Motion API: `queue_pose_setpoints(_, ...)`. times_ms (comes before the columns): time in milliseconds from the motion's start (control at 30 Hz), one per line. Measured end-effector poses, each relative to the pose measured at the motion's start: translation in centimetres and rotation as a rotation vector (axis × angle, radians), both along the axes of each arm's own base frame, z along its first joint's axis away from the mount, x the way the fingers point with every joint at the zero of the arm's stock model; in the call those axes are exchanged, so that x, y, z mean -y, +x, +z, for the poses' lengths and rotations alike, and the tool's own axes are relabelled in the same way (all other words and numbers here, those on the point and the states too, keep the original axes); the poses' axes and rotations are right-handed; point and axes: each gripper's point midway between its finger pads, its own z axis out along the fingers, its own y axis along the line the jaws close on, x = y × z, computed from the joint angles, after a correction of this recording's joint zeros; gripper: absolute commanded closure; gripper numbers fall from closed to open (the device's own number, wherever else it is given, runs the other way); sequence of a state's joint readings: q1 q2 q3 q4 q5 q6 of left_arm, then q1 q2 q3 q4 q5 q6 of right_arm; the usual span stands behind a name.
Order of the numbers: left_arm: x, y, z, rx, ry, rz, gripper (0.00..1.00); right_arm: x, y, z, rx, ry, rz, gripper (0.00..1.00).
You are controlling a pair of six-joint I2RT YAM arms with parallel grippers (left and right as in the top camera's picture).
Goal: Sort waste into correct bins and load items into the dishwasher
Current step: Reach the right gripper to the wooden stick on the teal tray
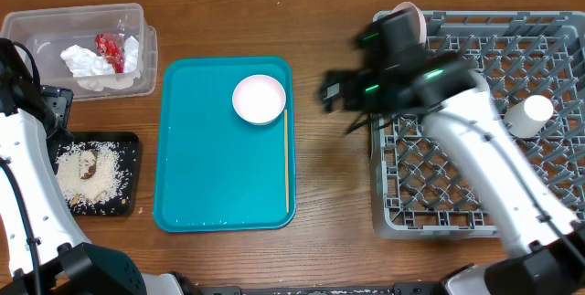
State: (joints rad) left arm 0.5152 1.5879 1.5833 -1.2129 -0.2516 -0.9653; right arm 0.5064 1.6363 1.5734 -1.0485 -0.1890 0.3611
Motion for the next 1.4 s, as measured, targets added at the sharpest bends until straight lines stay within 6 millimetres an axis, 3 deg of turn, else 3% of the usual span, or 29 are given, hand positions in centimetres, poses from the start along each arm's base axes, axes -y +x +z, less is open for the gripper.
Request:
queue_pose_setpoints(100,0.0,0.0,0.0,0.000,0.000,0.000,0.00,-4.8,-1.0,-1.5,0.038,-0.037,0.064,0.04)
queue_pose_setpoints(200,0.0,0.0,0.0,0.000,0.000,0.000,0.00,-8.9,-2.3,-4.7,0.030,-0.081,0.130,0.21)
queue_pose_setpoints(300,0.0,0.0,0.0,0.000,0.000,0.000,0.00,-11.4,-3.6,-8.4,-0.006,-0.133,0.175,0.35)
queue_pose_setpoints(367,0.0,0.0,0.0,0.000,0.000,0.000,0.00,-12.0,-4.2,-10.4,-0.031,-0.169,0.186,0.39)
queue_pose_setpoints(533,0.0,0.0,0.0,0.000,0.000,0.000,0.00,-11.9,-4.5,-14.4,-0.095,-0.243,0.156,0.43)
queue_pose_setpoints(700,0.0,0.0,0.0,0.000,0.000,0.000,0.00,-11.2,-4.5,-16.8,-0.130,-0.293,0.127,0.43)
queue_pose_setpoints(900,0.0,0.0,0.0,0.000,0.000,0.000,0.00,-10.3,-4.6,-18.2,-0.154,-0.348,0.098,0.43)
queue_pose_setpoints(1400,0.0,0.0,0.0,0.000,0.000,0.000,0.00,-10.5,-4.5,-20.2,-0.139,-0.315,0.070,0.45)
